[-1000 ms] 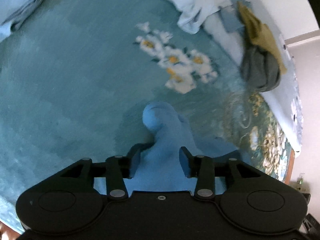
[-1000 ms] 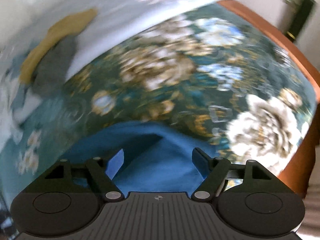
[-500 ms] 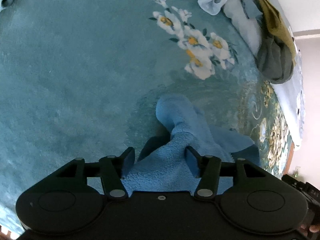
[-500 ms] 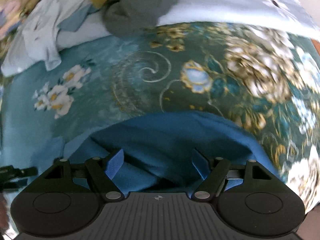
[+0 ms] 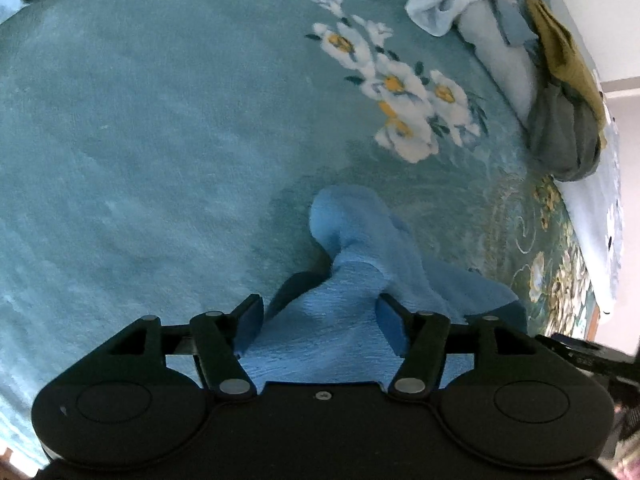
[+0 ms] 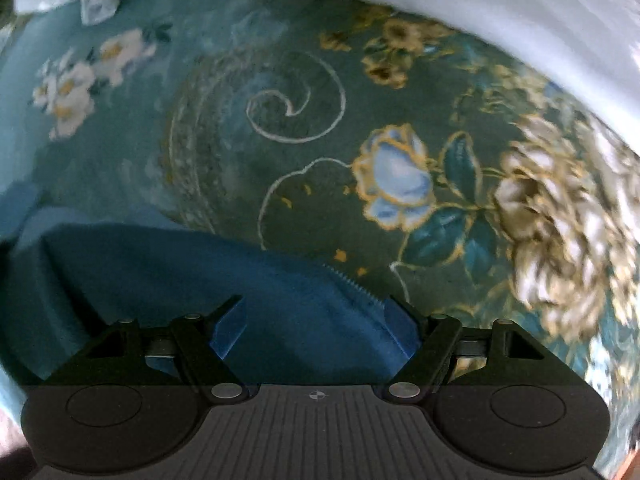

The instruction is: Fold clothes

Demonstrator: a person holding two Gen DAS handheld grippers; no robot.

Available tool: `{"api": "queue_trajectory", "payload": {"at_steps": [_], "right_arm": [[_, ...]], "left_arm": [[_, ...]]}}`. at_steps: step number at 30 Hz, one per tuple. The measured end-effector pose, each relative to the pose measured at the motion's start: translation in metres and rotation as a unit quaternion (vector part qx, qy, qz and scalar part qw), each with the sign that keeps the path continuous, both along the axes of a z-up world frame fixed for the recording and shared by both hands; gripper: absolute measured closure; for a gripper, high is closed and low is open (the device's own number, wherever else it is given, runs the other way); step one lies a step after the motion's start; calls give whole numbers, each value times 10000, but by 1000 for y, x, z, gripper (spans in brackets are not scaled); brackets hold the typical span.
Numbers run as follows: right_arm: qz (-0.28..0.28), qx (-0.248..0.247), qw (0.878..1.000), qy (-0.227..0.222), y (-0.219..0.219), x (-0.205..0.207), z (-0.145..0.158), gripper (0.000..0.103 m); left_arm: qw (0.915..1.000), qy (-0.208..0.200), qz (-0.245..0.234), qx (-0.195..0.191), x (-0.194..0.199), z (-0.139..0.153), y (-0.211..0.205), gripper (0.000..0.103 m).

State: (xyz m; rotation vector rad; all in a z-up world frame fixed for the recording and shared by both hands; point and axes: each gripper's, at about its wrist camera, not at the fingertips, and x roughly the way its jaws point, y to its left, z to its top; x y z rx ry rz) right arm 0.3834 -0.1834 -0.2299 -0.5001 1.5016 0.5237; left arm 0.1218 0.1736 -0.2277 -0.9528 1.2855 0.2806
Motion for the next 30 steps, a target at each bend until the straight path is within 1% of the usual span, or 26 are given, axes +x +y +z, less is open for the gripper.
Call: {"api": "queue_trajectory", "payload": {"at_steps": [3, 6, 10, 12, 16, 20, 24, 27, 30], "right_arm": [[384, 240, 9989, 136, 1, 4, -12, 29], [908, 610, 9938, 206, 13, 2, -14, 29], [1616, 1096, 9803, 285, 32, -7, -10, 29], [1890, 1298, 9724, 440, 42, -10, -10, 29], [2503, 1481, 9540, 735, 58, -20, -10, 29], [2634, 1551, 9487, 804, 64, -20, -9, 29], [2561, 1829, 9469, 656, 67, -15, 5, 29], [2689, 2013, 9395, 677, 70, -21, 19, 29], [2903, 2071, 9315, 719, 72, -32, 29, 29]], "left_arm": [[9999, 15, -119, 108, 6, 0, -8, 39], [9996, 34, -184, 205, 16, -1, -12, 38], [9993, 116, -248, 253, 29, -6, -17, 37], [9992, 141, -267, 245, 34, -7, -18, 36], [9996, 144, -166, 176, 37, -9, -16, 36], [9998, 146, -25, 151, 36, -8, -18, 36], [9996, 98, -53, 240, 34, -3, -24, 37], [9994, 86, -41, 323, 33, -1, -27, 37], [9994, 66, 72, 338, 32, -1, -27, 37]]}}
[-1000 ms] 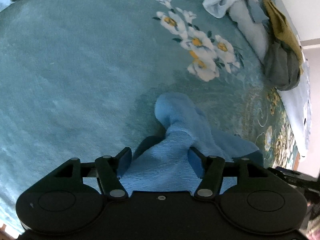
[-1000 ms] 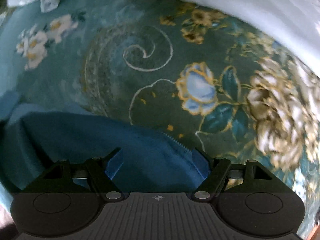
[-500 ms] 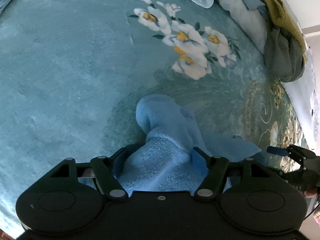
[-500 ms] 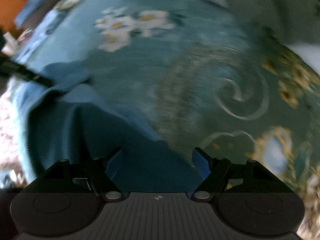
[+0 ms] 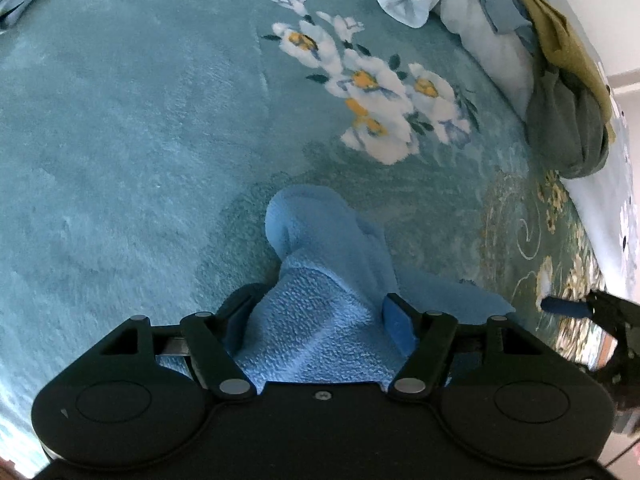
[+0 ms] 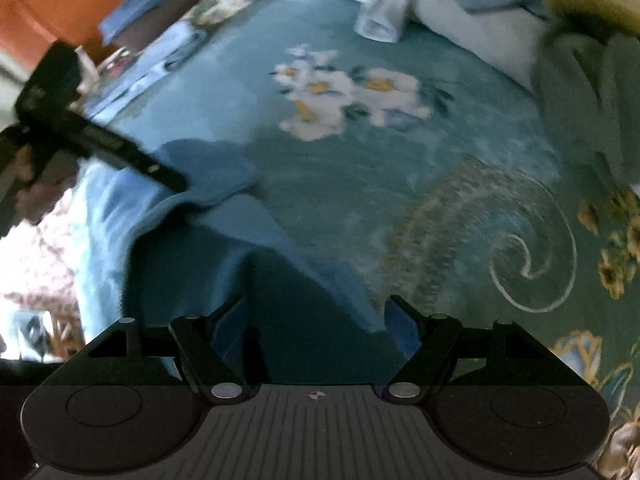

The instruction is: Fold clothes

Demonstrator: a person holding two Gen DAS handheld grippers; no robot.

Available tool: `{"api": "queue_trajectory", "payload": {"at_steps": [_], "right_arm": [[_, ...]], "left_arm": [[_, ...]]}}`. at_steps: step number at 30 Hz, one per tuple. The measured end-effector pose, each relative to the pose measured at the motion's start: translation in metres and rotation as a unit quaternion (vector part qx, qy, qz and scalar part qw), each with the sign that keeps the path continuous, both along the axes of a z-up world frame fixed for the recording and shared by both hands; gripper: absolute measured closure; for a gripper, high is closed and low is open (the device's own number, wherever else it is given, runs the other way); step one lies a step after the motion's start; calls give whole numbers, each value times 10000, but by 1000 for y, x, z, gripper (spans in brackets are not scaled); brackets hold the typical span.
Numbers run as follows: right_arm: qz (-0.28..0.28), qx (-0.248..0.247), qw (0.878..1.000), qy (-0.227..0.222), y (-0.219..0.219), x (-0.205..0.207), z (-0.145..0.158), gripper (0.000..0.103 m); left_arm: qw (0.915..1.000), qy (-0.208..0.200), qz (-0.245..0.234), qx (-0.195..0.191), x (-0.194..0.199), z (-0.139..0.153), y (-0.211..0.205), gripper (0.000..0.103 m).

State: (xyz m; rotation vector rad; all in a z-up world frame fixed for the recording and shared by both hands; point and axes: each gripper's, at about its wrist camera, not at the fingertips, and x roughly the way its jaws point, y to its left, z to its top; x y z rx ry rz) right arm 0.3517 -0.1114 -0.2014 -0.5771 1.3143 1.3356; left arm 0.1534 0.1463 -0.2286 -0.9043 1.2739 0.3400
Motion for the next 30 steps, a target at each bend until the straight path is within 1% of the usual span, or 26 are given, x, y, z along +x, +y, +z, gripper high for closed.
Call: {"api": "queue_trajectory", "payload": {"at_steps": [2, 5, 7, 10, 15, 18, 21, 25, 29, 30], "right_arm": [[31, -2, 10000, 32, 1, -4, 2, 29], [8, -26, 9999, -101, 4, -9, 0, 29], [-155, -50, 9995, -257, 5, -5, -3, 29], [-462, -126, 9986, -204, 10, 4, -8, 29], [-12, -226, 9997, -129, 18, -14, -12, 29], [46, -270, 9994, -191, 22, -19, -15, 29], [82, -404, 9982, -436, 28, -19, -19, 29], [204, -586, 9975, -336, 41, -21, -28, 29], [435, -706, 9962, -268, 48, -30, -35, 35], [462, -729, 9960, -236, 49, -31, -36, 38]], "left_arm": [[10000, -33, 35, 7, -1, 0, 0, 37], [9999, -113, 20, 27, -2, 2, -1, 38], [9999, -155, 24, 55, -3, 4, -1, 38], [9997, -209, 104, 5, -8, 5, 1, 38], [9994, -260, 230, -55, -16, 4, 3, 38], [9992, -315, 256, -66, -18, 4, 3, 39], [9990, -345, 285, -82, -18, 4, 4, 39], [9987, -386, 323, -102, -19, 3, 5, 39], [9984, -427, 361, -123, -19, 2, 6, 39], [9983, -437, 371, -128, -19, 2, 6, 39]]}}
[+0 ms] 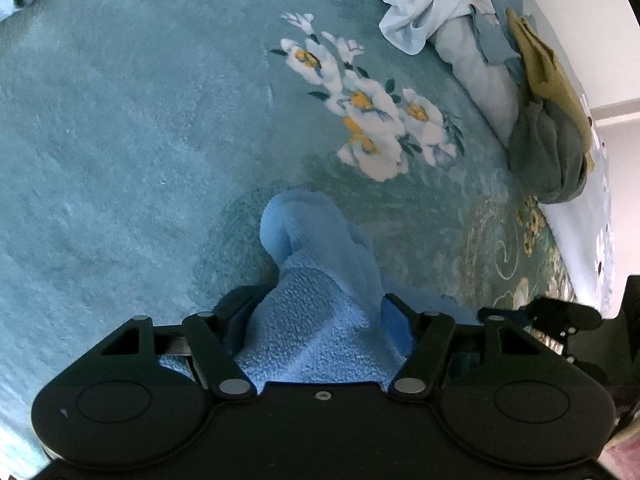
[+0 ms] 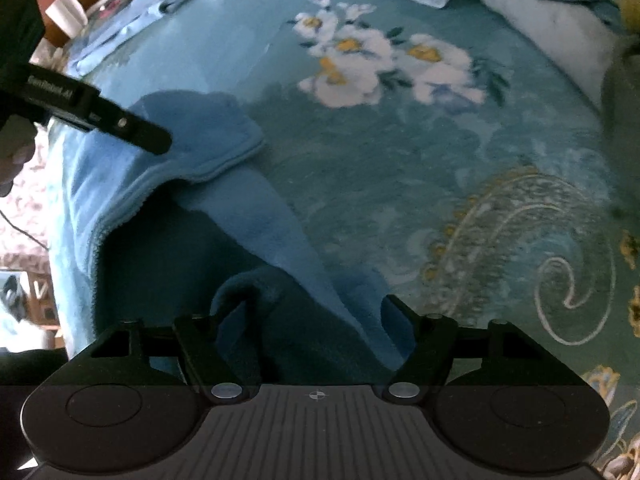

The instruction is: Fold clothes

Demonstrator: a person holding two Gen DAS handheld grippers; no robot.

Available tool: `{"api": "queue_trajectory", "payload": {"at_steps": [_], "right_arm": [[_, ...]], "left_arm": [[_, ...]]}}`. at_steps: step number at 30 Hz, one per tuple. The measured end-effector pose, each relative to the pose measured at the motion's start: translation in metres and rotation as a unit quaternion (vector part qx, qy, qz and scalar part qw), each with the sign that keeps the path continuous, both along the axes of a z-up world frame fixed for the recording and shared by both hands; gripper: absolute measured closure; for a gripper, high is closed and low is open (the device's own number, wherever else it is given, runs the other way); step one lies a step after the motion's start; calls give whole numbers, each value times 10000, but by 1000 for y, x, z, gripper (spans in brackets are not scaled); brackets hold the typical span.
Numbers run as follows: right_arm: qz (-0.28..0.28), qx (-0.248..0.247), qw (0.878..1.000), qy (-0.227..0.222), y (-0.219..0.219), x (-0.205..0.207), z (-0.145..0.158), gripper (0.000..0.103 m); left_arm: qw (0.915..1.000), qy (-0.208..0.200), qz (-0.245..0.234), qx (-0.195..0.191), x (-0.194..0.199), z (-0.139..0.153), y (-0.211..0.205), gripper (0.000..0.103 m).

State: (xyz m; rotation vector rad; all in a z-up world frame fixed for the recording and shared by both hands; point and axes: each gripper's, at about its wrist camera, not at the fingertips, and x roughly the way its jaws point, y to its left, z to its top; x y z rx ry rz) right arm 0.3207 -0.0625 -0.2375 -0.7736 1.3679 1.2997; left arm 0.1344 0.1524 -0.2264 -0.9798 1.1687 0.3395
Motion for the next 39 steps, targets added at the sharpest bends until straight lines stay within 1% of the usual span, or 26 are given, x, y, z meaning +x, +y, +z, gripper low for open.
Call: {"api": "queue_trajectory", "payload": {"at_steps": [1, 3, 5, 7, 9, 13, 17, 20, 22, 24, 26, 28, 31, 33, 34, 37, 39], "right_arm": [[20, -16, 10000, 42, 0, -1, -1, 44], [29, -17, 9999, 98, 0, -4, -1, 51], [17, -35, 10000, 69, -1, -7, 1, 54], [-97, -43, 9999, 87, -2, -8, 2, 61], [-339, -64, 9993, 122, -5, -7, 3, 67], [-977, -96, 9951, 137, -14, -4, 4, 76], [-1521, -87, 9883, 47, -22, -8, 8, 80], [-1780, 56, 9839, -115, -25, -10, 14, 82], [-2004, 170, 9793, -215, -29, -7, 20, 84], [-2338, 297, 9712, -340, -36, 3, 27, 84], [-2716, 448, 9603, -461, -44, 18, 34, 85], [-3032, 618, 9488, -633, -53, 35, 41, 86], [-3250, 862, 9353, -1103, -61, 56, 55, 86], [-3456, 986, 9228, -1388, -69, 71, 65, 86], [-3567, 1046, 9158, -1522, -73, 78, 70, 86], [-3880, 1123, 8967, -1809, -86, 103, 79, 86], [-4042, 1106, 8885, -1872, -95, 121, 79, 86]], "left_arm": [[10000, -10, 9, -5, 0, 0, 0, 39], [10000, -31, 28, -16, 0, 0, 1, 39], [10000, -49, 53, -12, -1, 0, 1, 39], [9999, -61, 85, -1, -2, 1, 1, 41], [9999, -57, 143, 4, -3, 2, 2, 43], [9997, -37, 202, 101, -4, 5, 1, 51], [9993, -66, 271, 229, -4, 9, -3, 57], [9990, -104, 255, 354, -1, 14, -7, 69], [9987, -242, 164, 418, 3, 20, -11, 80], [9975, -602, 22, 362, 10, 28, -14, 85], [9950, -937, -104, 317, 20, 37, -17, 86], [9918, -1194, -264, 364, 37, 48, -18, 86], [9845, -1626, -502, 428, 69, 67, -20, 86], [9781, -1926, -641, 459, 96, 80, -24, 86], [9757, -2054, -648, 412, 109, 84, -24, 86], [9712, -2250, -718, 331, 143, 89, -28, 87], [9677, -2293, -955, 442, 166, 92, -35, 86]]}}
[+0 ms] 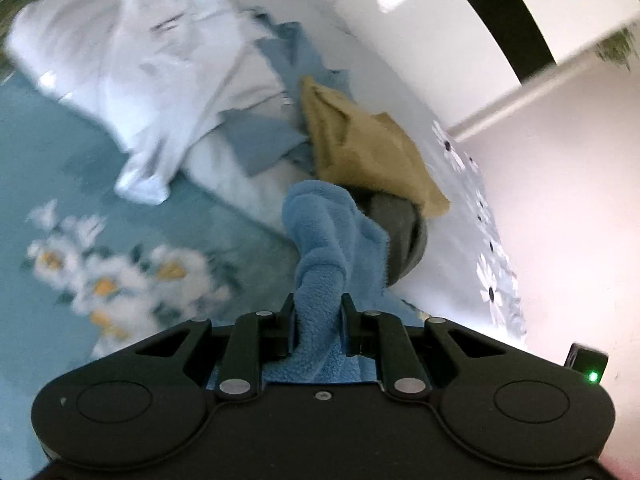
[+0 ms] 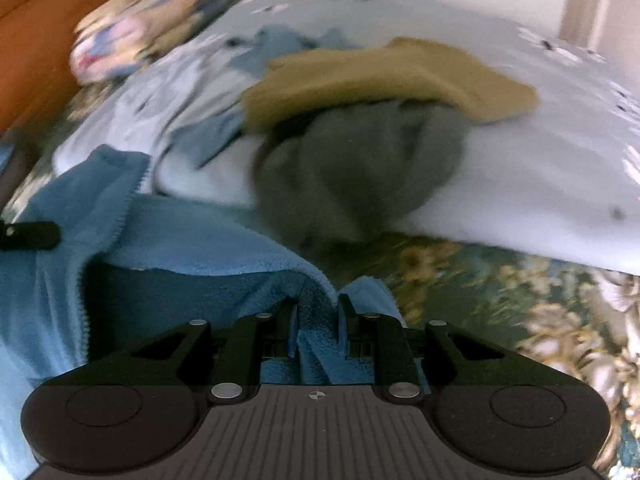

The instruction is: Fold clothes

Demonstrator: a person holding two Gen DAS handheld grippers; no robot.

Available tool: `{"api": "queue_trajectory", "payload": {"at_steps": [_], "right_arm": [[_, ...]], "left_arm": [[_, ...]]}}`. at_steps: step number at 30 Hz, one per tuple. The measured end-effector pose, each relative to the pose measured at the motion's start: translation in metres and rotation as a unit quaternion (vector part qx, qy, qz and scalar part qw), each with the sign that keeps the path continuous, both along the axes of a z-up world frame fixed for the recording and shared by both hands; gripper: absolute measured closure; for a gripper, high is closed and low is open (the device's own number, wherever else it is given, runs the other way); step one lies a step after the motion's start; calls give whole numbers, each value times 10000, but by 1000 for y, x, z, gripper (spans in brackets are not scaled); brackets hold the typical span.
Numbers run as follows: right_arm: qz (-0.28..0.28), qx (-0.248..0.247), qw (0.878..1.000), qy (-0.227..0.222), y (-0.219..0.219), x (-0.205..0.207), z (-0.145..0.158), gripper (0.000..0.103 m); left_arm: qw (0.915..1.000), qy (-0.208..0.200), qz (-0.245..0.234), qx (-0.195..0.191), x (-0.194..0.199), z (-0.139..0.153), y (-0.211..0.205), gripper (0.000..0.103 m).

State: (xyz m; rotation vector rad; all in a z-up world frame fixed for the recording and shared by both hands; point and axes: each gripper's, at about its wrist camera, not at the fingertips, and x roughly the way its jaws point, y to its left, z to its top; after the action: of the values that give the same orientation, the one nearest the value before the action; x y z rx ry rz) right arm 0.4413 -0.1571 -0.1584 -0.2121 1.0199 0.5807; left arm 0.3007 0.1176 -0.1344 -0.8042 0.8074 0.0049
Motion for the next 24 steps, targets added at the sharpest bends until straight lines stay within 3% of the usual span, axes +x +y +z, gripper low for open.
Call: {"api": "queue_trajectory", "payload": {"at_steps": [3, 8, 12, 18, 24], "right_arm": [[-192, -114, 9997, -65, -10, 17, -7, 86], [-646, -421, 9970, -92, -18, 33, -33, 85], [-905, -538, 9943, 143, -26, 40, -54, 82], [-763, -815, 9936, 178, -24, 38, -65, 78], [-713, -520, 9959, -218, -31, 17, -35, 57]], "left_arm": [[9994, 52, -290, 168, 28, -4, -13, 86], [9962, 785, -179, 343, 46, -37, -25, 82], [9904, 1351, 207, 223, 33, -61, -14, 83], [9838, 1683, 604, 150, -3, -71, 7, 67], [9784, 1842, 896, 273, -53, -58, 20, 55]]}}
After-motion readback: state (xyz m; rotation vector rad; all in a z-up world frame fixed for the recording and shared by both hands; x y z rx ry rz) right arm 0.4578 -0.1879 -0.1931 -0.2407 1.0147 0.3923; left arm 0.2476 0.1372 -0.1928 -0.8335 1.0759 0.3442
